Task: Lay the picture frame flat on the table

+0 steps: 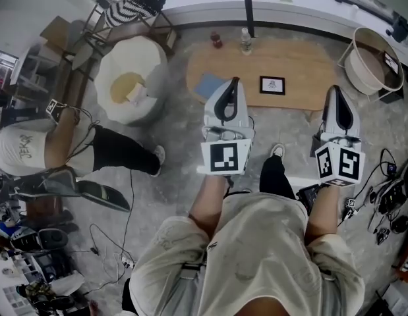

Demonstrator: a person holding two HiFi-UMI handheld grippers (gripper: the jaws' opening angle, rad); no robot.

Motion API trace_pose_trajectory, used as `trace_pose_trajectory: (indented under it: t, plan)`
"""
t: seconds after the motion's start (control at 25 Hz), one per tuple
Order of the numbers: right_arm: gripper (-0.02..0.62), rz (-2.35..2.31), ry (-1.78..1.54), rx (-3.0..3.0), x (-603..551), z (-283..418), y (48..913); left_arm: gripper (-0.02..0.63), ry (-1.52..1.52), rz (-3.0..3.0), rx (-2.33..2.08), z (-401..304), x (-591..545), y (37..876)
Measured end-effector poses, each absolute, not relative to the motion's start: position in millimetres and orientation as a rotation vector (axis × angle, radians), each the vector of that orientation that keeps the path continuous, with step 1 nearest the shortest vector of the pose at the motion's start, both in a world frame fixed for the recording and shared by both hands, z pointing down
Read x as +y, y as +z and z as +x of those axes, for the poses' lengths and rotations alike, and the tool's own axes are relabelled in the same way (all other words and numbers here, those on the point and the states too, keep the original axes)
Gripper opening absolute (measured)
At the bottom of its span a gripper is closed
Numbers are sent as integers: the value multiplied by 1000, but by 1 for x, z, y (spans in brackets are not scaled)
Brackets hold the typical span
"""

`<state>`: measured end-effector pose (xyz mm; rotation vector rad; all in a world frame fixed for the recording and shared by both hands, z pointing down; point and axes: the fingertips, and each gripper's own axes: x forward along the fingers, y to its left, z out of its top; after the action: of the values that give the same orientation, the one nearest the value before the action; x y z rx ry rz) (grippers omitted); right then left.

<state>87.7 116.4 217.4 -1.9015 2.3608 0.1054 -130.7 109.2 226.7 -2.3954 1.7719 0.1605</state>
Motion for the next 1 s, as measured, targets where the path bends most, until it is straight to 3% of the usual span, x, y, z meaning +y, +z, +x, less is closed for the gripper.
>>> trace_pose_trajectory:
  t: [1.0]
  plan:
    - [3,-1896,70,2297,-95,214,195,5,129,-2357,1834,-33,-105,211]
